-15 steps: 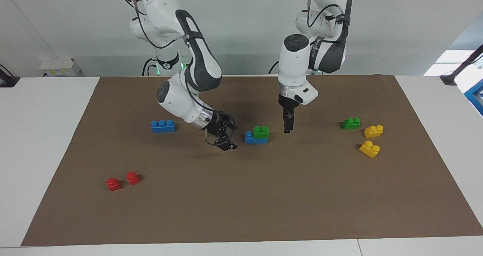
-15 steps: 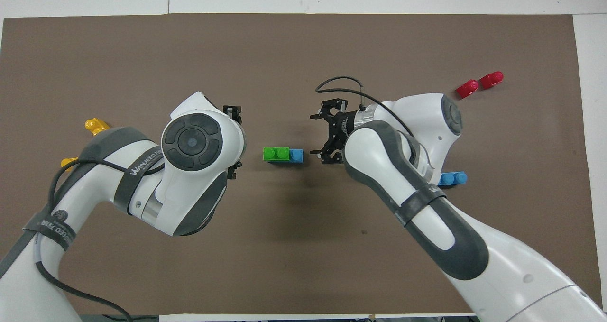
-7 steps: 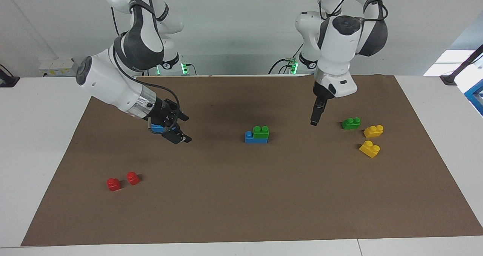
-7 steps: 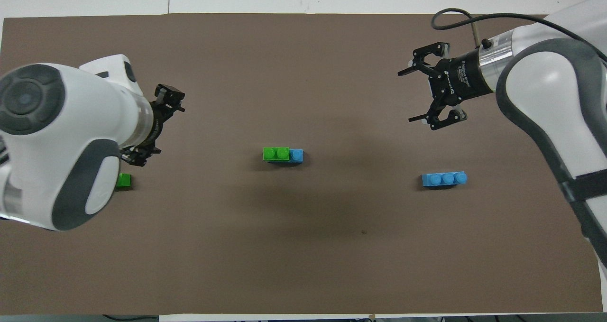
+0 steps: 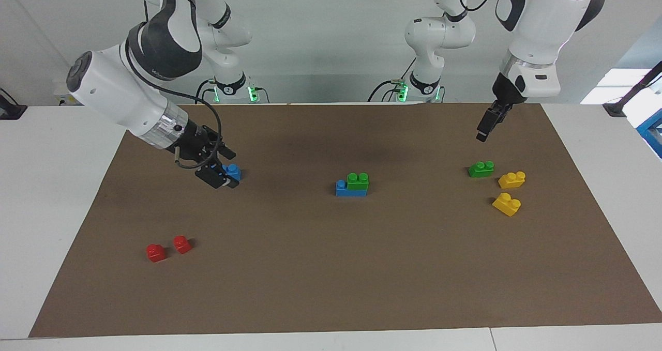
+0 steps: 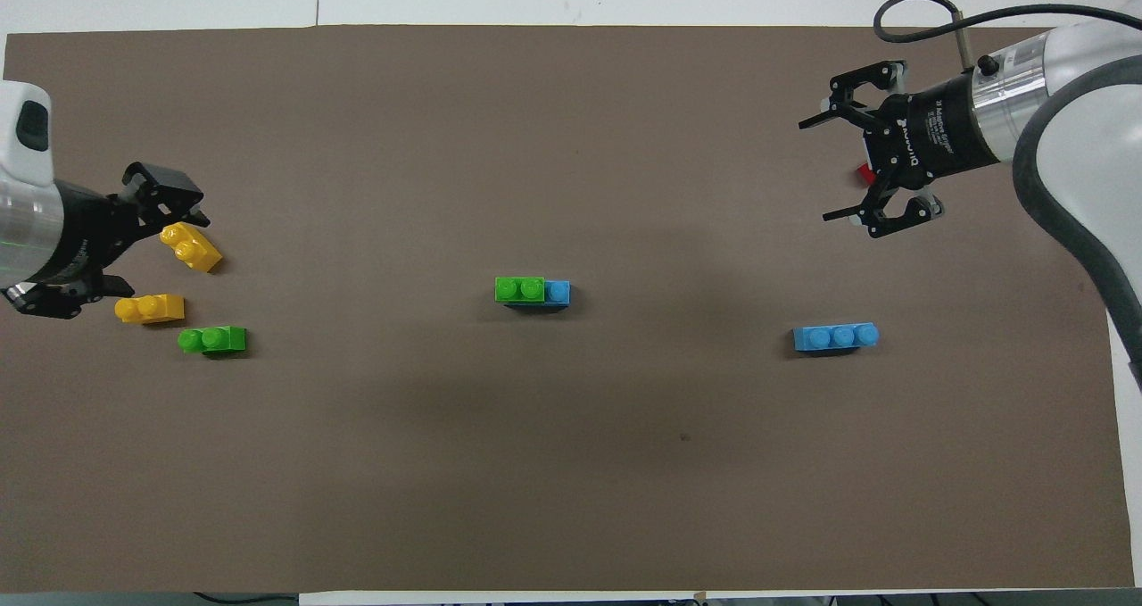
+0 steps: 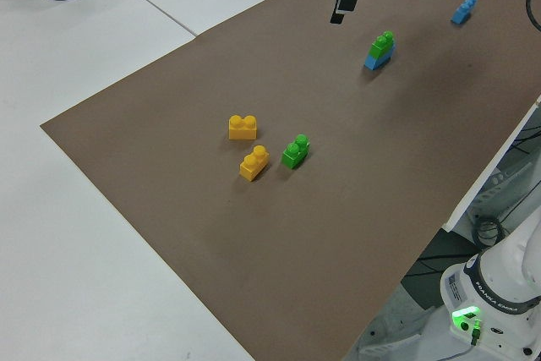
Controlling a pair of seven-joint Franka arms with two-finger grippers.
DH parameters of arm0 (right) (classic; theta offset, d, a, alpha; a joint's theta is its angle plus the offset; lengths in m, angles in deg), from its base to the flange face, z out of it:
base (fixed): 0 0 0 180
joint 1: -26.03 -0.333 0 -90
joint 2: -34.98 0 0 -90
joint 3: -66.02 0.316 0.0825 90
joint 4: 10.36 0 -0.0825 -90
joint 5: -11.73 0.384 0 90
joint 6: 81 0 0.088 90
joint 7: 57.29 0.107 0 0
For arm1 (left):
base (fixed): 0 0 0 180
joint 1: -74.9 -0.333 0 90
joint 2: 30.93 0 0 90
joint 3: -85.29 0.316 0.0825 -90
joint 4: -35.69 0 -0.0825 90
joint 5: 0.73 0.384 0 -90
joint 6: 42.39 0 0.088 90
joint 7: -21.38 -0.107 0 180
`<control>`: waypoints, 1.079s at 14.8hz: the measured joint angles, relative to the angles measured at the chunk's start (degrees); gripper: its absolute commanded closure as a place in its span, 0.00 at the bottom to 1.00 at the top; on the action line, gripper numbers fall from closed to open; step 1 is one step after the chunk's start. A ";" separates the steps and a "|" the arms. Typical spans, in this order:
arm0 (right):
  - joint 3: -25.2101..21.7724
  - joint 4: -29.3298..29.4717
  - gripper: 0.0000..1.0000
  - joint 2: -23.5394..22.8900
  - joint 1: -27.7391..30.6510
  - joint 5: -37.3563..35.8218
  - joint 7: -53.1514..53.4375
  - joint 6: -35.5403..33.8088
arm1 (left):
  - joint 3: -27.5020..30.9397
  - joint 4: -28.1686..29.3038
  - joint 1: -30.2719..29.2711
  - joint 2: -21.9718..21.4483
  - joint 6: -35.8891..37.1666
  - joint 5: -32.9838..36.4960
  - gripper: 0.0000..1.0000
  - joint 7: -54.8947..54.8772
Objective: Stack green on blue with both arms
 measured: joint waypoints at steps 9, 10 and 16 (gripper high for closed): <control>0.00 0.23 0.01 4.50 0.39 -11.03 -14.28 -2.07 | -0.06 -4.96 -7.06 -0.06 7.10 -0.25 0.00 -28.66; -0.02 0.24 0.01 4.78 0.53 -12.44 -17.02 -2.17 | -0.27 -5.19 -7.06 -0.15 7.10 -0.26 0.00 -28.71; -0.08 0.27 0.01 6.65 1.61 -17.48 -32.69 -3.45 | -1.18 -5.45 -7.04 -0.30 7.16 -0.27 0.00 -28.94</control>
